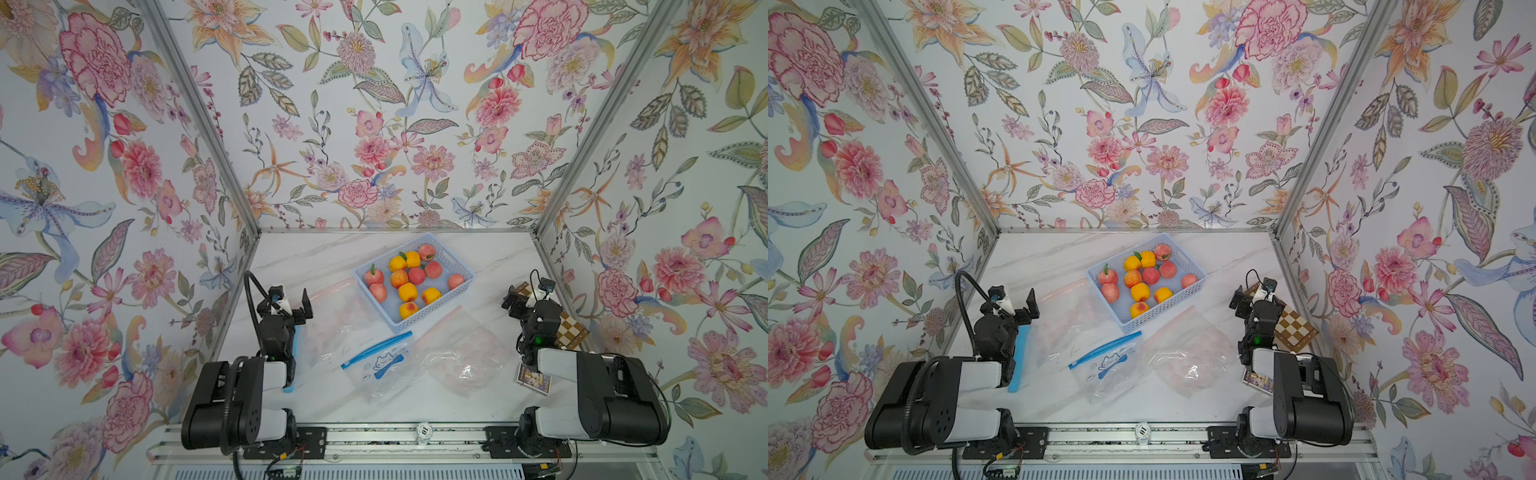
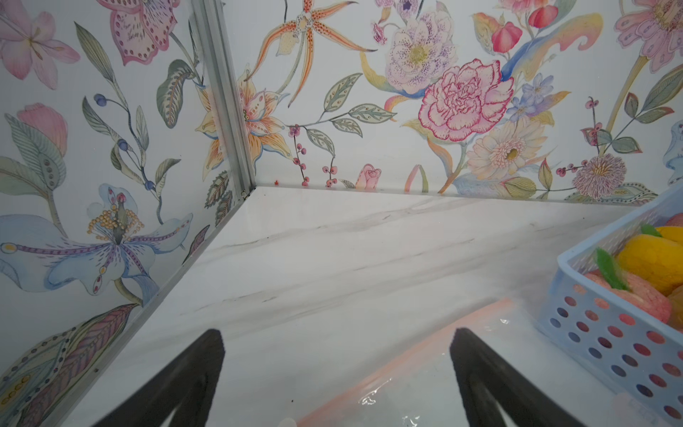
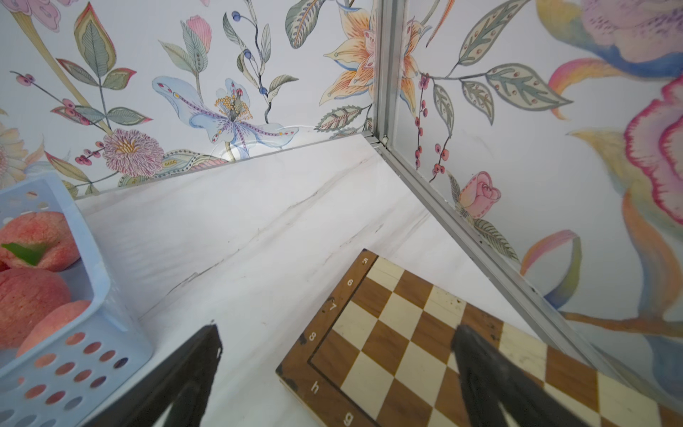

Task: Place the peach in a zip-top bag and seal the zipper
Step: Pick up the zipper food storage bag at the center of the board.

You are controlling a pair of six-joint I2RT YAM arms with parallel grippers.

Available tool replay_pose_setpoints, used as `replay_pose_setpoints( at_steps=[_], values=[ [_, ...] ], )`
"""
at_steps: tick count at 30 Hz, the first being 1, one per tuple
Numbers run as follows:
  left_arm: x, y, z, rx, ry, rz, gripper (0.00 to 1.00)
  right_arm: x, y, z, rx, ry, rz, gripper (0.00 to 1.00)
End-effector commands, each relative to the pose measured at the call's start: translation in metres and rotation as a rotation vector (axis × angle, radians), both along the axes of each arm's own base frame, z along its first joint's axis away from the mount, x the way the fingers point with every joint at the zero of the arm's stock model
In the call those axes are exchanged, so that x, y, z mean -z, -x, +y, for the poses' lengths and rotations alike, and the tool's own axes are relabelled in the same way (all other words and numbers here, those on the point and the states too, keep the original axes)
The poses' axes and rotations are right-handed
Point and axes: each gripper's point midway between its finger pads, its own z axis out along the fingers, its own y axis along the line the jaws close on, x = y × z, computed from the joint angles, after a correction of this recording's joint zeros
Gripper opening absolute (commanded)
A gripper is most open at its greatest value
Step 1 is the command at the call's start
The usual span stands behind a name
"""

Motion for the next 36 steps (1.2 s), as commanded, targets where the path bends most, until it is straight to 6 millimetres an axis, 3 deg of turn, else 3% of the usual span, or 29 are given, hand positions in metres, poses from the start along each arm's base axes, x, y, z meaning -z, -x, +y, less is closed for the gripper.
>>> replay_pose_setpoints(
  at_steps=[1, 5, 8, 15, 25, 31, 36],
  values=[
    [-0.012, -0.005, 0.002, -0.026, 0.061, 0.058, 0.99, -0.008, 0.004, -0.012, 0.080, -0.029, 0.035, 0.99],
    [-0.025, -0.005, -0.020, 0.032, 0.121, 0.127, 0.99, -0.015, 0.008, -0.011, 0.096, -0.075, 0.052, 0.99],
    [-0.023, -0.002, -0.044, 0.076, 0.128, 0.223, 0.99, -0.017, 0.011, -0.011, 0.114, -0.105, 0.078, 0.99],
    [0.009, 0.007, -0.119, 0.229, 0.183, 0.445, 0.99, -0.019, 0.017, -0.002, 0.129, -0.146, 0.176, 0.99],
    [0.051, -0.016, -0.179, 0.335, 0.220, 0.601, 0.99, -0.036, 0.019, 0.023, 0.095, -0.127, 0.199, 0.99],
    [0.088, -0.026, -0.186, 0.304, 0.180, 0.745, 0.99, -0.035, 0.026, 0.024, 0.091, -0.110, 0.200, 0.99],
    [0.109, -0.020, -0.179, 0.263, 0.149, 0.826, 0.99, -0.039, 0.030, 0.026, 0.080, -0.111, 0.195, 0.99]
  ],
)
